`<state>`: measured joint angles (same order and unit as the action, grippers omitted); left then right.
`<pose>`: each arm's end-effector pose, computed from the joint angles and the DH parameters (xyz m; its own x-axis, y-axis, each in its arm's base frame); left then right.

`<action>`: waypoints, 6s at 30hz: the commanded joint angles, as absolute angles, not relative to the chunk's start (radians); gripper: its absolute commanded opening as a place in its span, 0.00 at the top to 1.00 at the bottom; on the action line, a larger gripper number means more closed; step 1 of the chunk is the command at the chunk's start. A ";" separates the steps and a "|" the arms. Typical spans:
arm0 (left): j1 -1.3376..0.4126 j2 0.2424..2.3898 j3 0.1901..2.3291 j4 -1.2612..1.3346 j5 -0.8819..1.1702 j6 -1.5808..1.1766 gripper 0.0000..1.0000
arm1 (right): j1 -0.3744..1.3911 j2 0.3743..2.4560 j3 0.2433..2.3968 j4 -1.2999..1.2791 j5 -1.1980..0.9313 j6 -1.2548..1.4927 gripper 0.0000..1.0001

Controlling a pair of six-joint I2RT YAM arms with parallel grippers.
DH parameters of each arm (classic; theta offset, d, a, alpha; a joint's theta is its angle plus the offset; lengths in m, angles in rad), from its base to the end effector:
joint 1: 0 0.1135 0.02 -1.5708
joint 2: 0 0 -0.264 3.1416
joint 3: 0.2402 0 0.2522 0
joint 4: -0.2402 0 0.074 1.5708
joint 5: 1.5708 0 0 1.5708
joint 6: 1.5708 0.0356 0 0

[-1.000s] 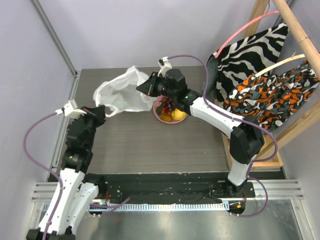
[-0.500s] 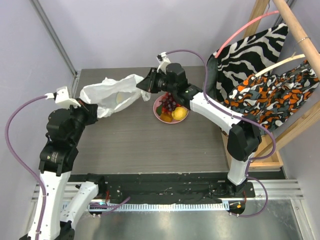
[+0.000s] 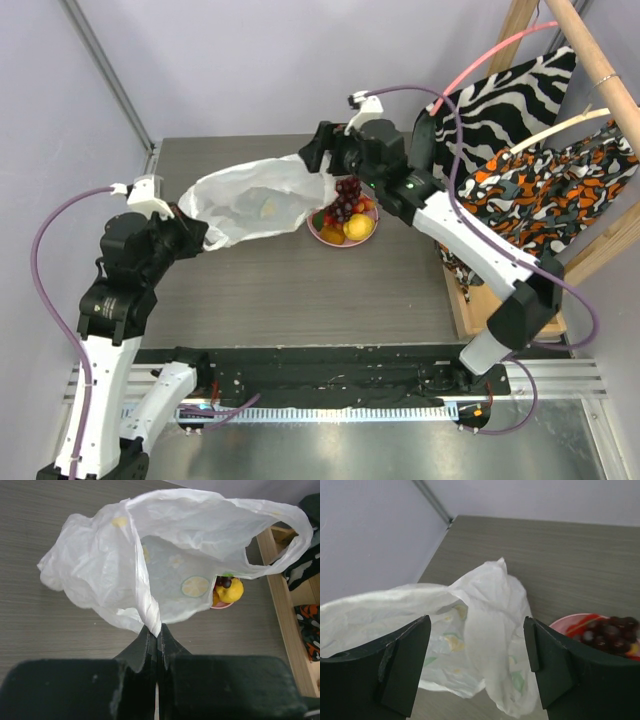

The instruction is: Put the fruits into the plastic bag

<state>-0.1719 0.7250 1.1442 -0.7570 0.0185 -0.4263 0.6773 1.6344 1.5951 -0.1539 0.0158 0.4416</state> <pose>0.1232 -0.0221 0.4068 -0.3751 -0.3545 -0.8565 0.0364 0.9177 -0.3957 0.3054 0.2449 0.4063 -0.3979 0.2284 -0.8885 -0.4916 0.7646 0.4167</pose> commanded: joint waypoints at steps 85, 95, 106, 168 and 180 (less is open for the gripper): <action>-0.144 0.744 0.954 -0.488 -0.133 -0.290 1.00 | 0.632 1.658 1.506 -0.313 0.247 0.316 0.13; -0.143 0.747 0.943 -0.489 -0.110 -0.295 1.00 | 0.534 1.816 1.584 -0.344 0.222 0.330 0.13; -0.143 0.746 0.937 -0.489 -0.110 -0.293 1.00 | 0.495 1.923 1.644 -0.342 0.176 0.348 0.17; -0.144 0.727 0.923 -0.483 -0.095 -0.293 1.00 | 0.495 1.859 1.549 -0.282 0.124 0.426 0.73; -0.143 0.724 0.920 -0.483 -0.098 -0.290 1.00 | 0.495 1.850 1.531 -0.267 0.115 0.431 0.94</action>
<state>-0.1482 0.7391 0.9241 -0.5278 -0.1043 -0.3054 0.4946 1.9099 1.5368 -0.3141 0.1272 0.4210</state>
